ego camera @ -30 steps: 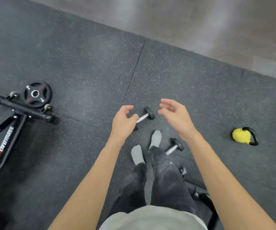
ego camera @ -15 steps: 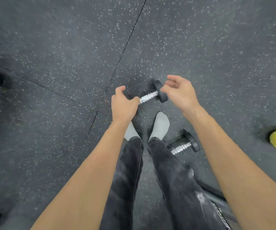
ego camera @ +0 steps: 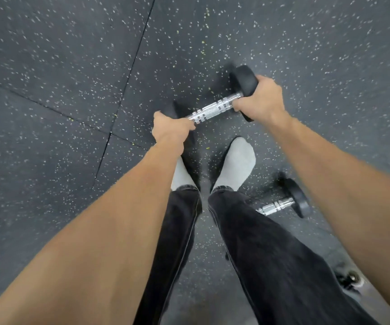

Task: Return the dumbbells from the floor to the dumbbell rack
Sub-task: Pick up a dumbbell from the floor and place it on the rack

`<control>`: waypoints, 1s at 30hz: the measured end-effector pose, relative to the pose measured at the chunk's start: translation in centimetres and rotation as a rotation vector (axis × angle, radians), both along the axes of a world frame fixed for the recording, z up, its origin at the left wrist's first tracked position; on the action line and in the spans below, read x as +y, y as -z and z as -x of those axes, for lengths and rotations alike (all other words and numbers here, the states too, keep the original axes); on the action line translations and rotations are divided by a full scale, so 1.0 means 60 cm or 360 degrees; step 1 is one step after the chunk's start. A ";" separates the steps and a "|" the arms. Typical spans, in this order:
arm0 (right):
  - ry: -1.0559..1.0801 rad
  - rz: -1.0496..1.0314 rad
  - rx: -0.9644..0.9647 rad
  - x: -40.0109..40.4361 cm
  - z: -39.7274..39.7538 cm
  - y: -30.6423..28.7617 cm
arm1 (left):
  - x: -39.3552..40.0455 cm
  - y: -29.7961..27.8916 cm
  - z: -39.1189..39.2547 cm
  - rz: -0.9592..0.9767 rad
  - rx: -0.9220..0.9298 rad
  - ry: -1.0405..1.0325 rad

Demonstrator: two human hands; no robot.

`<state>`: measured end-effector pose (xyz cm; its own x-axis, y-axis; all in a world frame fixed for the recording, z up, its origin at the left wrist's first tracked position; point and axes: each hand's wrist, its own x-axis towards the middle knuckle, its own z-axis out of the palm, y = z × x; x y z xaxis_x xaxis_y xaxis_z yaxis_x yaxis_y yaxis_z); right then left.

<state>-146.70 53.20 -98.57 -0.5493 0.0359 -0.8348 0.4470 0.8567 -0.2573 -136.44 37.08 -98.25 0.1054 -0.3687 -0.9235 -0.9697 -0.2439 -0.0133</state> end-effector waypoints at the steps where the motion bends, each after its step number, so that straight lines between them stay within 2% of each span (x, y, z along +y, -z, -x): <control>1: -0.0015 0.0004 -0.0027 -0.001 0.003 0.002 | -0.003 0.002 0.002 0.0003 -0.0007 0.0005; 4: -0.0016 0.0002 -0.0081 -0.002 0.011 -0.007 | -0.011 -0.008 0.009 -0.0033 -0.0009 0.0019; 9: 0.0055 0.0062 -0.0115 -0.014 0.007 -0.075 | -0.031 -0.084 0.004 0.0153 0.0070 0.0059; 16: 0.0126 0.0184 0.0071 -0.083 0.010 -0.287 | -0.105 -0.304 0.002 0.0390 0.0299 0.0235; 19: 0.0073 0.0306 0.0205 -0.120 0.022 -0.401 | -0.137 -0.416 -0.001 0.0515 0.0446 0.0202; 22: -0.0044 0.0417 0.0329 -0.164 0.032 -0.552 | -0.168 -0.570 -0.012 0.0696 0.0602 0.0123; 30: -0.0420 0.0900 0.0750 -0.293 -0.033 -1.067 | -0.245 -1.074 -0.127 0.1165 0.0864 -0.0197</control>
